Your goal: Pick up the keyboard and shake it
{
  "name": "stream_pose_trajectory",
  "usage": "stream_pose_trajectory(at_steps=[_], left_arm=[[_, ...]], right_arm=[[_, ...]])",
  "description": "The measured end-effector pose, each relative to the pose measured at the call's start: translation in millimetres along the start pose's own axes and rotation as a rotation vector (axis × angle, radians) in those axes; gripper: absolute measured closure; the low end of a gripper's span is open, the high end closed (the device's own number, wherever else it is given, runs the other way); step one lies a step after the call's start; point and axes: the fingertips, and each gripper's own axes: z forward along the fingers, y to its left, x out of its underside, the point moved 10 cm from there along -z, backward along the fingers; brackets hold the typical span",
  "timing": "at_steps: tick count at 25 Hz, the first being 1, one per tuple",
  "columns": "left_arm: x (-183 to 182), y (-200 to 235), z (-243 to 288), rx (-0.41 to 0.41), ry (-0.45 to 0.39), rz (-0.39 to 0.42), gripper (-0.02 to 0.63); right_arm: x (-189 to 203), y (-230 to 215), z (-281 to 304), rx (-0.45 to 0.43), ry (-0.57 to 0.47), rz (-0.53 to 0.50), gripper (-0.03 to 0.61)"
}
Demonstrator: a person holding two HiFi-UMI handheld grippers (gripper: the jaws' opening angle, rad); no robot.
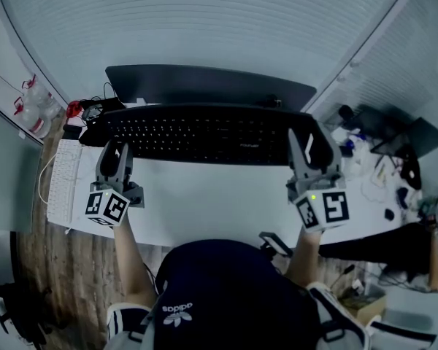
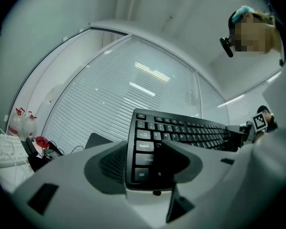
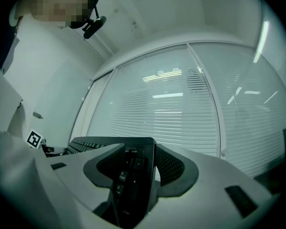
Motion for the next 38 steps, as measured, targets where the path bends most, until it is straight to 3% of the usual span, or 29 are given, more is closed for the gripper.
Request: stream_pose_trajectory(at_steps=[11, 20, 24, 30, 38], left_arm=[[-22, -20, -32, -0.022, -0.034, 0.001, 0.391], [-7, -35, -61, -0.040, -0.022, -0.004, 0.391], [-8, -15, -35, -0.017, -0.005, -0.018, 0.393], [8, -30, -46, -0.002, -0.020, -0.070, 0.394], [22, -49, -35, -0.022, -0.009, -0.071, 0.394]], right_arm=[[-18, 6, -23, -0.024, -0.044, 0.000, 0.382], [-8, 6, -50, -0.051, -0.050, 0.011, 0.382], [-13, 1, -21, -0.057, -0.046, -0.003, 0.383], [-9, -6, -43, -0.078, -0.048, -0.008, 0.387], [2, -32, -48, -0.086, -0.047, 0.029, 0.391]])
